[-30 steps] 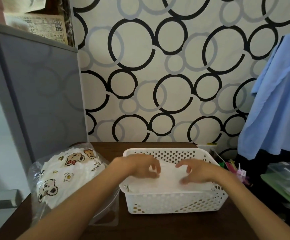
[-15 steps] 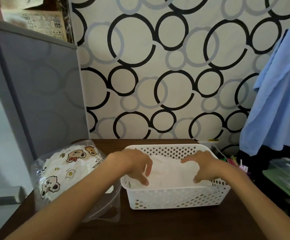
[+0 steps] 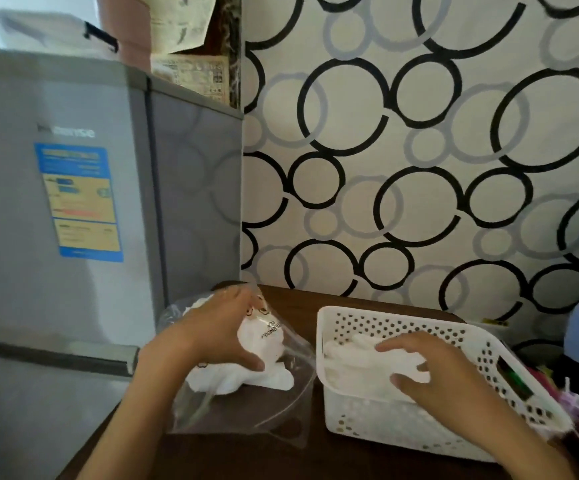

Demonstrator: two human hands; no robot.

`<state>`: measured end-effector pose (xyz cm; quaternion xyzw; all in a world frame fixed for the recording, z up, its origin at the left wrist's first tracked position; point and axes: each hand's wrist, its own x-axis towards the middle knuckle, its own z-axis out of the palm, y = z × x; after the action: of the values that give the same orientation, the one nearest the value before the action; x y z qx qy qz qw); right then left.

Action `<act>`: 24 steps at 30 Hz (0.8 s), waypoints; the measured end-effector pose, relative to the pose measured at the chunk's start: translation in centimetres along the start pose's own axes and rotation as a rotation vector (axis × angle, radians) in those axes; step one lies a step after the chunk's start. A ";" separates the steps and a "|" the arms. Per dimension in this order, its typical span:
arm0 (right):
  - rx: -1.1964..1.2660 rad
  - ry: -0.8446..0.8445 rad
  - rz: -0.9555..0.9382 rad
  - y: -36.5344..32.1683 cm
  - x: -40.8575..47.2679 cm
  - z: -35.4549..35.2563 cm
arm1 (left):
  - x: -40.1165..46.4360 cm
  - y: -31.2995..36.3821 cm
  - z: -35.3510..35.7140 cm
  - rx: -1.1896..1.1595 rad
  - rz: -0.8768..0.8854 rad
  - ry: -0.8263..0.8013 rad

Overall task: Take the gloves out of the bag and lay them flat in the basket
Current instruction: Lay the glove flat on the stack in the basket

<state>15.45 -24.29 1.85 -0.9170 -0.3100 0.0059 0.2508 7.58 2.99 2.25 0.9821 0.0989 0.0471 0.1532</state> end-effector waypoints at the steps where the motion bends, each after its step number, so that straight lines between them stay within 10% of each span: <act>1: 0.006 -0.018 -0.038 -2.2 -0.1 0.9 | -0.2 -0.8 0.2 0.078 -0.078 -0.097; 10: -0.295 -0.162 -0.162 -12.4 -0.2 7.6 | 0.8 -2.4 0.5 0.004 -0.010 0.006; 24: -0.477 -0.211 -0.006 -9.8 4.8 12.8 | -0.8 -3.7 -0.6 0.056 0.052 -0.338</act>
<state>11.64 -9.04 -4.08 -0.9436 -0.3298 0.0274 -0.0065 6.06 6.48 1.56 0.9821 0.0476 -0.1177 0.1390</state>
